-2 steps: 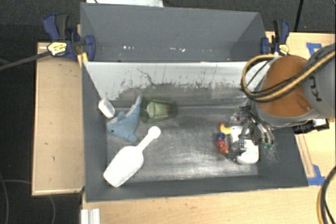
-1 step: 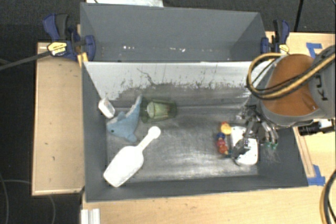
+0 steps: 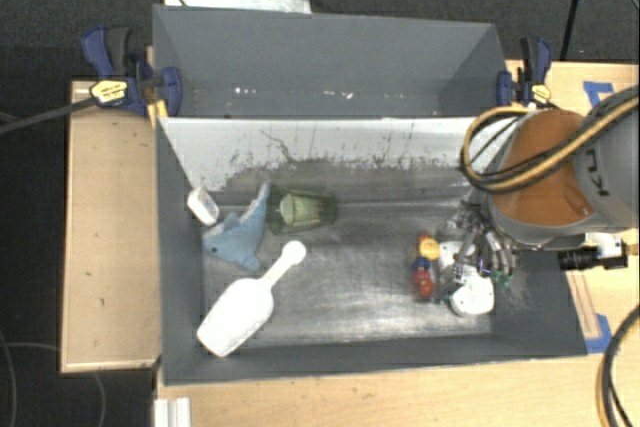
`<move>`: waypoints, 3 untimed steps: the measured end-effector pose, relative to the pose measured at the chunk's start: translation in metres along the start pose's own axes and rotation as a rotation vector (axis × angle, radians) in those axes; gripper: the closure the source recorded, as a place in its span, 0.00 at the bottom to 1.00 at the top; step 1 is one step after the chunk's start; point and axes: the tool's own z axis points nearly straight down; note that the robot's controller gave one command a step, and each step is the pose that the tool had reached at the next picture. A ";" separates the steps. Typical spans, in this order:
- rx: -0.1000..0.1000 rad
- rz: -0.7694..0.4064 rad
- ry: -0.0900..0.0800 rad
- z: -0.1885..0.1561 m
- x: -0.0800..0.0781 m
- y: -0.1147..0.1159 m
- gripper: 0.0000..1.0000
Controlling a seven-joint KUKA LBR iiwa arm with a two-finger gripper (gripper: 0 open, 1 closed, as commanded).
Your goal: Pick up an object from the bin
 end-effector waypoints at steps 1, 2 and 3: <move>-0.004 0.232 0.013 0.013 0.007 -0.003 1.00; -0.004 0.232 0.013 0.013 0.007 -0.003 1.00; -0.003 0.231 0.012 0.009 0.008 -0.002 1.00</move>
Offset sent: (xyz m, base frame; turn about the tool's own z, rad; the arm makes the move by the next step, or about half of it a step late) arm 0.0000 0.0000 0.0000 0.0000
